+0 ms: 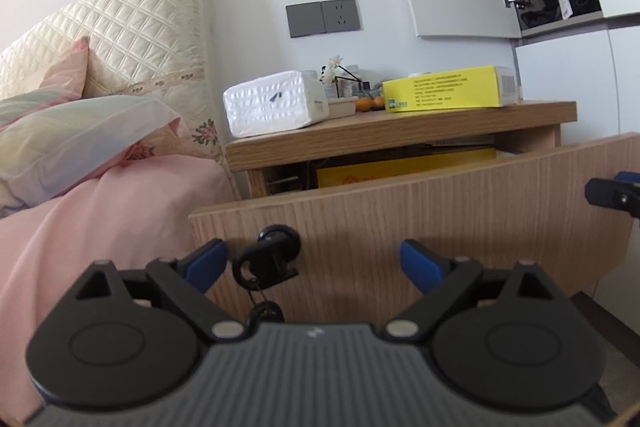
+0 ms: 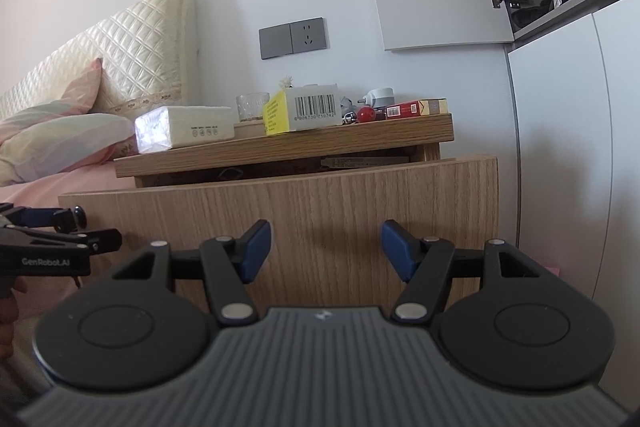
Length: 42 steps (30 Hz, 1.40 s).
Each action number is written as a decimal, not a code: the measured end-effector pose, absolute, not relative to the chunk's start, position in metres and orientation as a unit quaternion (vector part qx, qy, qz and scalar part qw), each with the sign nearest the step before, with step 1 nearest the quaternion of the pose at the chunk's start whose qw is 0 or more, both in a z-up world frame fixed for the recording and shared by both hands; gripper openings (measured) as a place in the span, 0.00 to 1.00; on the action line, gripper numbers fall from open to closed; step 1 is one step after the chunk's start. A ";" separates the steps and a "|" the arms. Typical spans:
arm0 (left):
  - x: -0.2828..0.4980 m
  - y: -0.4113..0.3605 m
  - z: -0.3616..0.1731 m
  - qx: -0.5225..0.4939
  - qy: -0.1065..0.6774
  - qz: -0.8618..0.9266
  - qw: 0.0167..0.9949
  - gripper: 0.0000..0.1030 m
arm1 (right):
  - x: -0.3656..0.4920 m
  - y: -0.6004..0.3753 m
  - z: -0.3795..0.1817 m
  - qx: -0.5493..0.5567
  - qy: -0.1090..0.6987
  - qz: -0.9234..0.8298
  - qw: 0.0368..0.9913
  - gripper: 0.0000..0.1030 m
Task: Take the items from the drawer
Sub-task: 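Push the drawer front shut with the left gripper at the knob while the right gripper presses the panel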
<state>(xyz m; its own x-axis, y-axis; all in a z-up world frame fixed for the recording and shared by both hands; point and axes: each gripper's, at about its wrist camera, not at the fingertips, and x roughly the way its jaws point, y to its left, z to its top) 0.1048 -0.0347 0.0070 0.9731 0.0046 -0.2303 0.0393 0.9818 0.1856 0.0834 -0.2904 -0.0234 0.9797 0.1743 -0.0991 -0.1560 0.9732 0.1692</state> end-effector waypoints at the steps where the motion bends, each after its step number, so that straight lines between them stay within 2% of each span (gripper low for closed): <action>1: 0.108 -0.035 0.007 0.094 0.115 -0.008 0.989 0.92 | 0.087 -0.291 -0.023 0.084 0.057 0.083 0.991 0.63; 42: 0.193 -0.035 -0.009 0.099 0.090 -0.013 0.991 0.93 | 0.172 -0.303 -0.027 0.093 0.053 0.075 0.991 0.63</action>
